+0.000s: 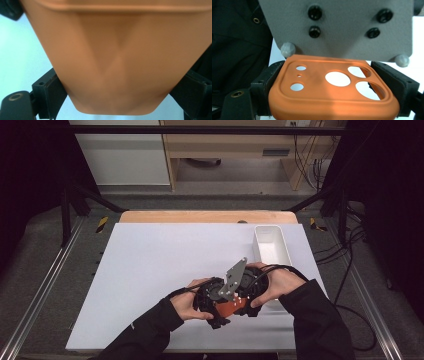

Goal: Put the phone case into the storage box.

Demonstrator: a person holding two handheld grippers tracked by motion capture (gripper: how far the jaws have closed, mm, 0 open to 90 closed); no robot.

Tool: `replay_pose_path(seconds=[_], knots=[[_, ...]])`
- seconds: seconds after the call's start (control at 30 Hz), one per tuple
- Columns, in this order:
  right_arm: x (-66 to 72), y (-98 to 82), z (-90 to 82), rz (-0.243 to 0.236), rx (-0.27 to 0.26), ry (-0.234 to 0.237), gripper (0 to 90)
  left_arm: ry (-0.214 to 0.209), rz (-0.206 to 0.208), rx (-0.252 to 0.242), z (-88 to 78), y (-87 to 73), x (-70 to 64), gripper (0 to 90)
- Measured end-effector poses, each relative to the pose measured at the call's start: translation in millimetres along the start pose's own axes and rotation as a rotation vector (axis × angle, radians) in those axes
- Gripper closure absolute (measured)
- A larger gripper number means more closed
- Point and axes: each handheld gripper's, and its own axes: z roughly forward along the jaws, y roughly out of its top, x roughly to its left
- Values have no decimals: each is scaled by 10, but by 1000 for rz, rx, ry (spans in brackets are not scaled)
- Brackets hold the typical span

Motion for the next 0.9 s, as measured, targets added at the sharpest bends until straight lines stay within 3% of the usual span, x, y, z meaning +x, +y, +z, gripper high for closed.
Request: replay_pose_path(seconds=[0.23, 0.9], knots=[[1, 4, 8, -5, 1, 0, 161, 8, -3, 10, 4, 6, 7, 148], [4, 7, 12, -3, -13, -10, 153, 18, -3, 0, -16, -14, 11, 155]])
